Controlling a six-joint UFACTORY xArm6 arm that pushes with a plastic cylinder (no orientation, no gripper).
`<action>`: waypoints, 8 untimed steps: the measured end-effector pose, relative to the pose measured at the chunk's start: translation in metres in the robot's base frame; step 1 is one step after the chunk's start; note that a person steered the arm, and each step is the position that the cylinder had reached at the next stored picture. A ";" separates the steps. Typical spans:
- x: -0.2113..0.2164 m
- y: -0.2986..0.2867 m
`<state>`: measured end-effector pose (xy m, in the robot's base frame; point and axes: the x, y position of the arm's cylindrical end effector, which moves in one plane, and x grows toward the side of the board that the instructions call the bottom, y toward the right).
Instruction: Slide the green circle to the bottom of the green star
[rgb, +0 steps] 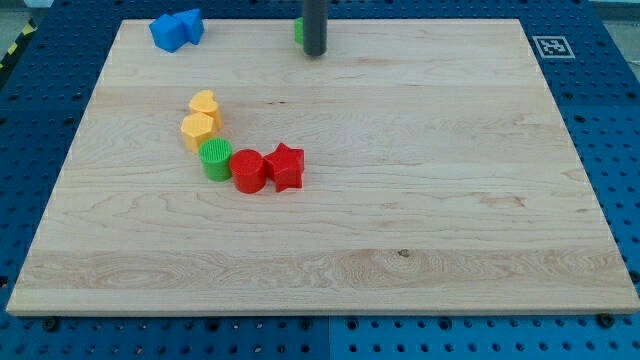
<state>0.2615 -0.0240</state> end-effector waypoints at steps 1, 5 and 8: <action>0.016 -0.040; 0.153 -0.188; 0.196 -0.103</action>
<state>0.4577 -0.1272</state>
